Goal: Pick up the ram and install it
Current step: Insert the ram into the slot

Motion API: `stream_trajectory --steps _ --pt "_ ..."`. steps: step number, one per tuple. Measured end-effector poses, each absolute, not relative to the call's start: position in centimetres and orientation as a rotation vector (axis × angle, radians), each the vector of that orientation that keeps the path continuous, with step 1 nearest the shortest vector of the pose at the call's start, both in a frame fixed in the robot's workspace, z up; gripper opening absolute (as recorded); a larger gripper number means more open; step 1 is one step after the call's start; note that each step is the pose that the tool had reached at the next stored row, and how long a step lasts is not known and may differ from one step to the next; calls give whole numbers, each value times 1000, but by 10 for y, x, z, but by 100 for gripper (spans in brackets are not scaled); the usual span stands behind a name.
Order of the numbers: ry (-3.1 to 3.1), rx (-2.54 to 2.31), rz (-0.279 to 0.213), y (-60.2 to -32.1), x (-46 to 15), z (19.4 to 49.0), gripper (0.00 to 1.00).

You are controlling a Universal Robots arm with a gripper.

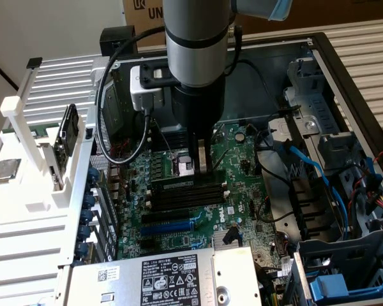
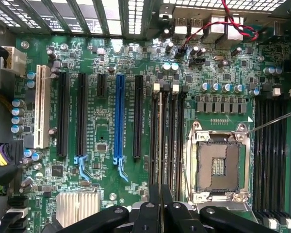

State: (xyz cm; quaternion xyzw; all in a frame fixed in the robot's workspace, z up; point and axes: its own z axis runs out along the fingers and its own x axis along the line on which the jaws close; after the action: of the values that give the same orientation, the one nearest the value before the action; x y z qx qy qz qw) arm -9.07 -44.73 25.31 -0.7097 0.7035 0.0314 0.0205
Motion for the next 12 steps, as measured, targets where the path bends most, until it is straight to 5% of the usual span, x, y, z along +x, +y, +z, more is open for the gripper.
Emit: stream_trajectory --steps 12 --pt "2181 -2201 97 -448 -91 243 13"
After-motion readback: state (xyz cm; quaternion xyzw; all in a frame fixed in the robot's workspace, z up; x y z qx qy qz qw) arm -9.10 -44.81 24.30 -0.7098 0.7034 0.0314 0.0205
